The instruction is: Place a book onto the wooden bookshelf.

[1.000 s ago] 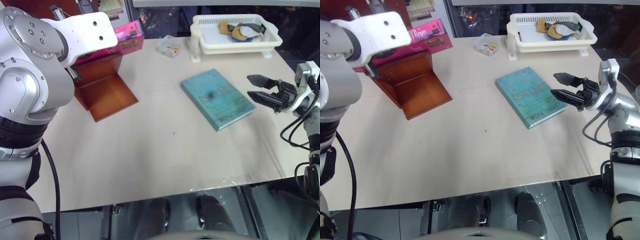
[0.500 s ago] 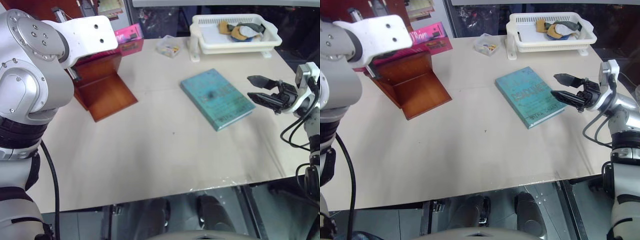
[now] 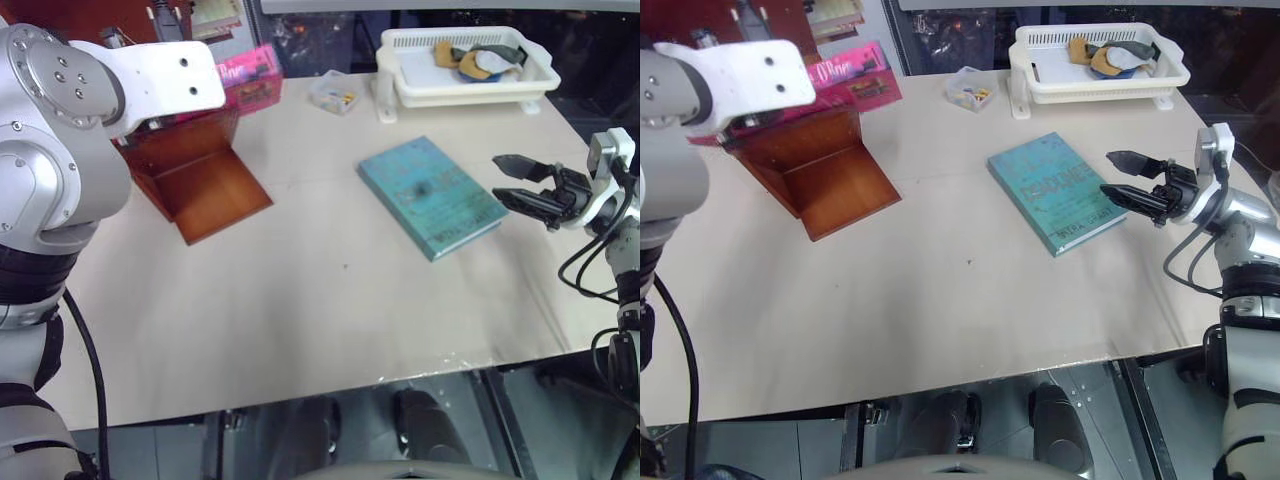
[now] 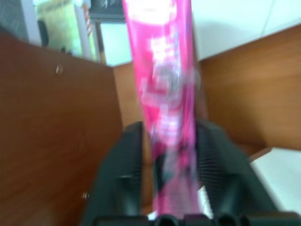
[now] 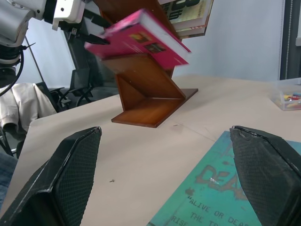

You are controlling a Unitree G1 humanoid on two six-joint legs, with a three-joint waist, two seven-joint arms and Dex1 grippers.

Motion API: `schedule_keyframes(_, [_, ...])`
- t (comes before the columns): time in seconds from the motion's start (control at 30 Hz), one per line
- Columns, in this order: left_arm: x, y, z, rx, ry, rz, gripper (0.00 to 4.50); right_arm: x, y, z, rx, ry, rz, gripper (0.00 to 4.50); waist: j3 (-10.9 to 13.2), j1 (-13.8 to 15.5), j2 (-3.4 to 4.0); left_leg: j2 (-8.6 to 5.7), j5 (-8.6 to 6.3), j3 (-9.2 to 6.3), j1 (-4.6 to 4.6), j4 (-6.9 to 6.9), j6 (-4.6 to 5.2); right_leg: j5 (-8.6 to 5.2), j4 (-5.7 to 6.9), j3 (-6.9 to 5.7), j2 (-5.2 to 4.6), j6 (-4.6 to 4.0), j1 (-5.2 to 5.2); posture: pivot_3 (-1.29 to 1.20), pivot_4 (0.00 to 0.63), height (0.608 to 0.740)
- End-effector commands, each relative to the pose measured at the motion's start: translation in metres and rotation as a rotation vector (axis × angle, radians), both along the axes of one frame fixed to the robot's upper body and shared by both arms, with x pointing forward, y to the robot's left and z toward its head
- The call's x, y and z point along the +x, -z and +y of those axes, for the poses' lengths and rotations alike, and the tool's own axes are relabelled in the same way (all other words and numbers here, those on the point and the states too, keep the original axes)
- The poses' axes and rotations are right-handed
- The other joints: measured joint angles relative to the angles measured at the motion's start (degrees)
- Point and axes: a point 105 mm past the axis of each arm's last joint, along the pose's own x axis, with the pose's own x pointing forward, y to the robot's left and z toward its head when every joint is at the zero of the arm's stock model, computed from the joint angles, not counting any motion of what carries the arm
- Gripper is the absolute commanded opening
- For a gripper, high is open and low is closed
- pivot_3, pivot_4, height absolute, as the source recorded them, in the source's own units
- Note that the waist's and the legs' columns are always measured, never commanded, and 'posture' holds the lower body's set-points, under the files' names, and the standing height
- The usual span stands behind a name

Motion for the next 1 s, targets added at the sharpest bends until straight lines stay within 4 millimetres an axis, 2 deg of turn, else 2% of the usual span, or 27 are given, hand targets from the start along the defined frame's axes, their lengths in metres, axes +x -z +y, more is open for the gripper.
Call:
schedule_keyframes(0.03, [-0.007, -0.022, 0.009, -0.01, -0.041, -0.108, 3.47, -0.008, -0.009, 0.0, -0.005, -0.059, -0.064, 4.5, 0.0, 0.1, -0.01, 0.0, 0.0, 0.0, 0.0, 0.01, 0.01, 0.0, 0.0, 0.0, 0.0, 0.0, 0.0, 0.0, 0.15, 0.74])
schedule_keyframes(0.57, [-0.012, -0.012, 0.012, 0.001, -0.038, -0.056, 3.47, -0.006, -0.012, -0.001, -0.011, -0.048, -0.077, 4.5, 0.0, 0.1, -0.04, -0.03, -0.01, -0.02, -0.02, 0.02, 0.01, 0.0, -0.01, -0.02, -0.02, 0.0, 0.01, 0.0, 0.15, 0.74])
schedule_keyframes(0.8, [-0.026, -0.002, 0.0, -0.109, 0.049, 0.003, 3.47, -0.008, -0.012, -0.004, -0.02, -0.042, -0.076, 4.5, 0.0, 0.1, -0.07, -0.02, -0.01, -0.02, -0.03, 0.02, 0.01, 0.0, -0.02, -0.02, -0.02, 0.0, 0.01, 0.0, 0.15, 0.74])
schedule_keyframes(1.0, [-0.039, -0.004, -0.007, -0.227, 0.11, 0.008, 3.47, -0.011, -0.012, -0.009, -0.031, -0.03, -0.078, 4.5, 0.1, 0.1, -0.12, -0.01, -0.01, -0.03, -0.03, 0.02, 0.01, 0.0, -0.02, -0.04, -0.02, 0.0, 0.01, 0.0, 0.15, 0.74])
